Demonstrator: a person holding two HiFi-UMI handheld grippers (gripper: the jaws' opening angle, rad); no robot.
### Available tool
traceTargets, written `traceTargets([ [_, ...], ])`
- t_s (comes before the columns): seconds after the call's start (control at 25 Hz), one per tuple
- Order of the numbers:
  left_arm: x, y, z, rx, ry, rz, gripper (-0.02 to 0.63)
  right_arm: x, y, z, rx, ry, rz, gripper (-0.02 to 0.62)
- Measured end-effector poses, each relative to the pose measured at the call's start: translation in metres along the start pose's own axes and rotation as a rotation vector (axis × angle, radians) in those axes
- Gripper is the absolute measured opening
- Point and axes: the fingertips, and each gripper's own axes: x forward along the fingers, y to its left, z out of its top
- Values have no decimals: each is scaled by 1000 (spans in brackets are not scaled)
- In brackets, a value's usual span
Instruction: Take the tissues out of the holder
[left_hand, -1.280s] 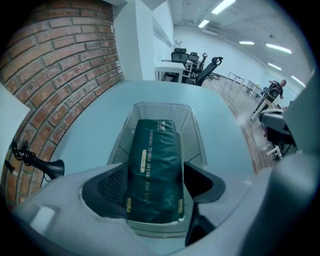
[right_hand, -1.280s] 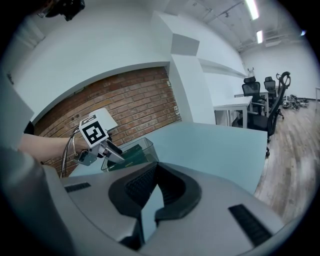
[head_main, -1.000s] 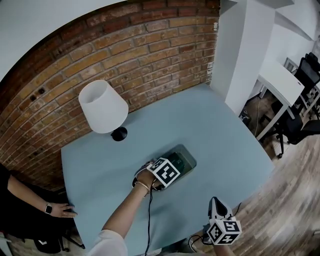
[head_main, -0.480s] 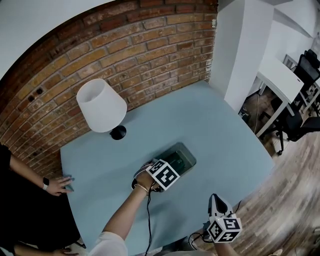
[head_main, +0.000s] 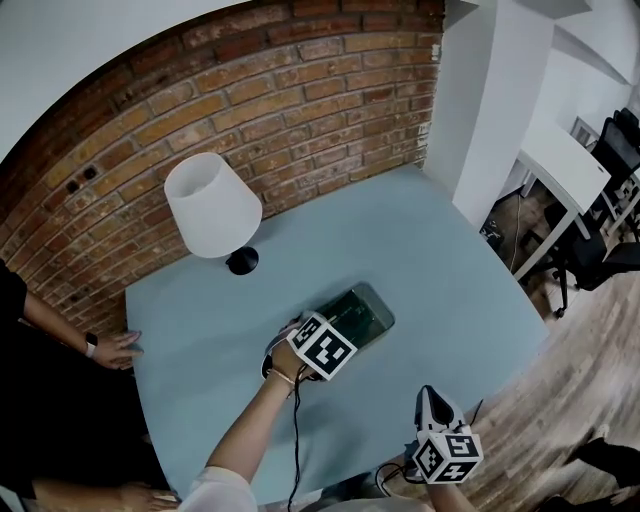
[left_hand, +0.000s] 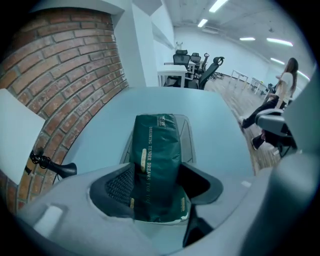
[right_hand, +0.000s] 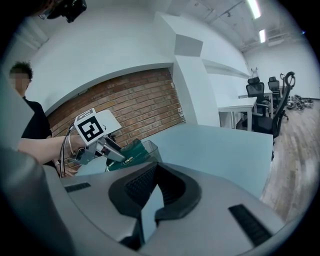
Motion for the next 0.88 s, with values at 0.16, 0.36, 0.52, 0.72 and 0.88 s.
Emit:
traceTargets([
  [0.16, -18, 3, 5, -28, -36, 27, 296, -6, 4, 4, -7, -10, 15, 5],
  [0.36, -43, 4, 9, -64, -88, 57, 296, -13, 9, 8, -16, -30, 30, 5],
  [0.52, -66, 4, 10, -97, -126, 77, 296, -22, 16, 11, -27, -41, 48, 3],
  [0.72, -95, -3, 4, -134, -160, 106, 296, -33, 26, 13, -44, -52, 72, 3],
  [0.88, -113, -13, -9, -157, -176, 124, 296, -38, 40, 15, -68, -61, 100, 3],
])
